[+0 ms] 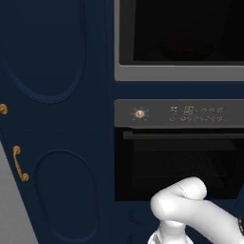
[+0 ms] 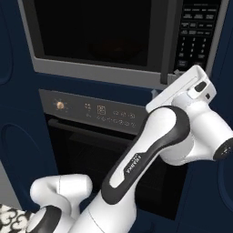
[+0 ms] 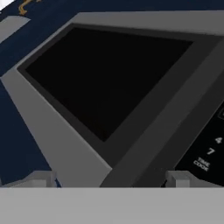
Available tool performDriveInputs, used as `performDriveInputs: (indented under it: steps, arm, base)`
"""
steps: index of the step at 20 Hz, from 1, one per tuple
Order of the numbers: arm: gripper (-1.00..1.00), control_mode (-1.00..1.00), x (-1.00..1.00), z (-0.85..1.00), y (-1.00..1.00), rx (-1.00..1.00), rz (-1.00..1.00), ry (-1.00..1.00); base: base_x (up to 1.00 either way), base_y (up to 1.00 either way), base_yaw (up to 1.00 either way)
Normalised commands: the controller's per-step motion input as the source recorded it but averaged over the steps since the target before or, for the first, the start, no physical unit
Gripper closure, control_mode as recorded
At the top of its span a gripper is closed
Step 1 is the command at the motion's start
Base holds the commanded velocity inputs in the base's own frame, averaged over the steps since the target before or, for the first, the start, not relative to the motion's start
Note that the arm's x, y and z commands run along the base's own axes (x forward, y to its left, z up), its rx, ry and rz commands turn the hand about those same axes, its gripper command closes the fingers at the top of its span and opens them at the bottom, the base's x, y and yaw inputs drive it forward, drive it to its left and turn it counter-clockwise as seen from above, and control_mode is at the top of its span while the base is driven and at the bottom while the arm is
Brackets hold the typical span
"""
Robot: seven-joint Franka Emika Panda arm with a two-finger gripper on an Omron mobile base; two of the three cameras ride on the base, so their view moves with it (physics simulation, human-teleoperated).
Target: Pick the lemon wedge from the sink and place it in the bowl. Then pick the bowl and place it in the microwave. Then close the microwave door and press the start button.
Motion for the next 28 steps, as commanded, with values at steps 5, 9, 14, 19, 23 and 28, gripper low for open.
performDriveInputs:
  steps: [5,9,14,19,23,28]
  arm:
    - [-1.0,-1.0,0.21,0.03,-0.07,0.0,0.0,-0.08]
    - [-1.0,-1.0,0.2,0.09,0.02,0.0,0.0,0.0]
    - [-1.0,-1.0,0.21,0.02,-0.07,0.0,0.0,0.0]
    - [-1.0,-1.0,0.28,0.0,-0.14,0.0,0.01,0.0]
    - [-1.0,-1.0,0.26,0.0,-0.33,0.02,0.03,0.0]
    - [-1.0,-1.0,0.4,0.0,-0.1,0.03,0.03,0.0]
  base:
    - [0.0,0.0,0.0]
    - [0.0,0.0,0.0]
    - [0.0,0.0,0.0]
    - [0.0,0.0,0.0]
    - [0.0,0.0,0.0]
    - [0.0,0.0,0.0]
